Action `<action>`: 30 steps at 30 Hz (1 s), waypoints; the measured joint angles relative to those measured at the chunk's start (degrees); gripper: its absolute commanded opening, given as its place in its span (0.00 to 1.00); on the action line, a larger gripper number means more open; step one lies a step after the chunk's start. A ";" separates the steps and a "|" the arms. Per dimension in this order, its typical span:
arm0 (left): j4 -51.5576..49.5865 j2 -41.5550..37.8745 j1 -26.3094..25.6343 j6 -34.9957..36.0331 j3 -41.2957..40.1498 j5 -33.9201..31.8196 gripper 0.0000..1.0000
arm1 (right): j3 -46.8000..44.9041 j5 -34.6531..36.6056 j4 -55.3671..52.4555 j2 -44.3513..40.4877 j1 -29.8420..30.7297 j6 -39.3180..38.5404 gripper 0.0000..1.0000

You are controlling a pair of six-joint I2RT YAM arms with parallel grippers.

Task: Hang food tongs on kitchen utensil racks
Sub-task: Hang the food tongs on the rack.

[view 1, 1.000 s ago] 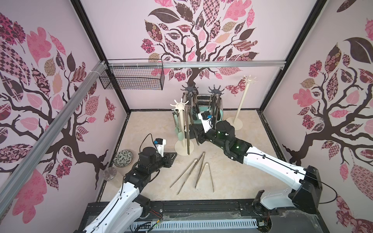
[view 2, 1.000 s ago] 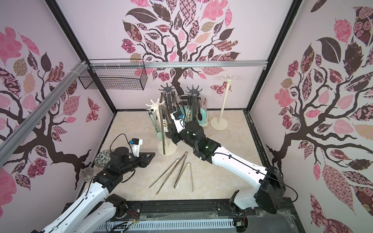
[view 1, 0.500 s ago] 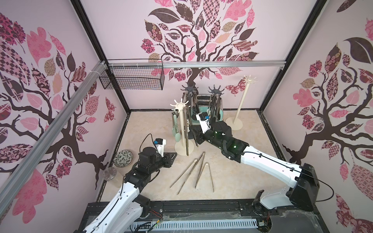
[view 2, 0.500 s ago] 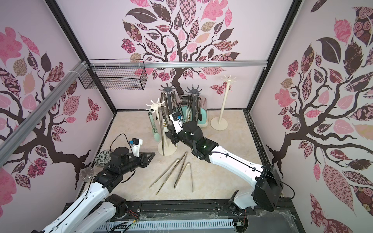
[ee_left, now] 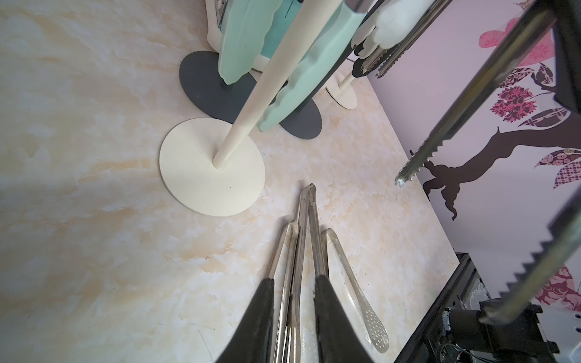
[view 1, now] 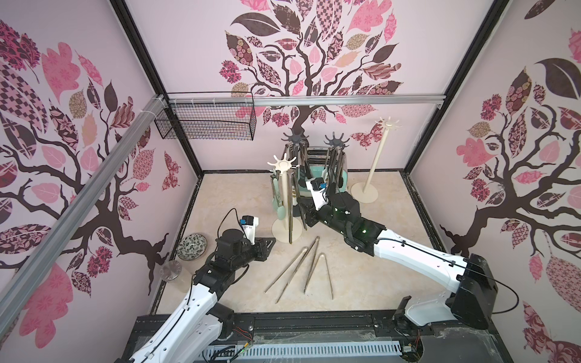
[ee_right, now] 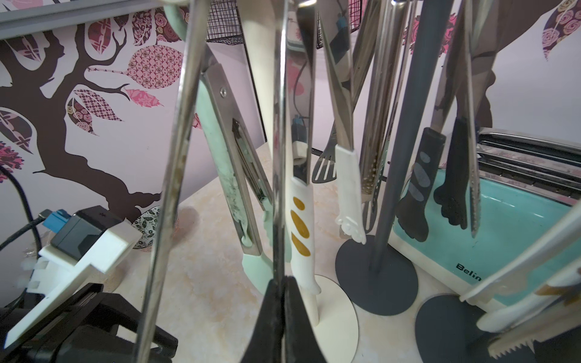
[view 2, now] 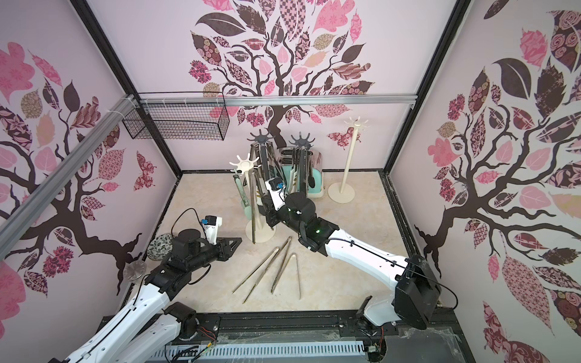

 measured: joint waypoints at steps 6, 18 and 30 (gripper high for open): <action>0.17 0.00 0.00 -0.02 0.00 0.00 0.26 | 0.02 0.07 1.68 1.44 0.17 0.28 0.01; 0.85 0.00 0.00 0.00 -0.22 0.02 0.26 | 0.02 0.26 3.04 2.56 0.24 1.20 0.11; 0.85 -0.07 0.00 0.02 -0.22 0.04 0.26 | -0.22 0.48 -0.44 3.52 0.24 1.51 0.17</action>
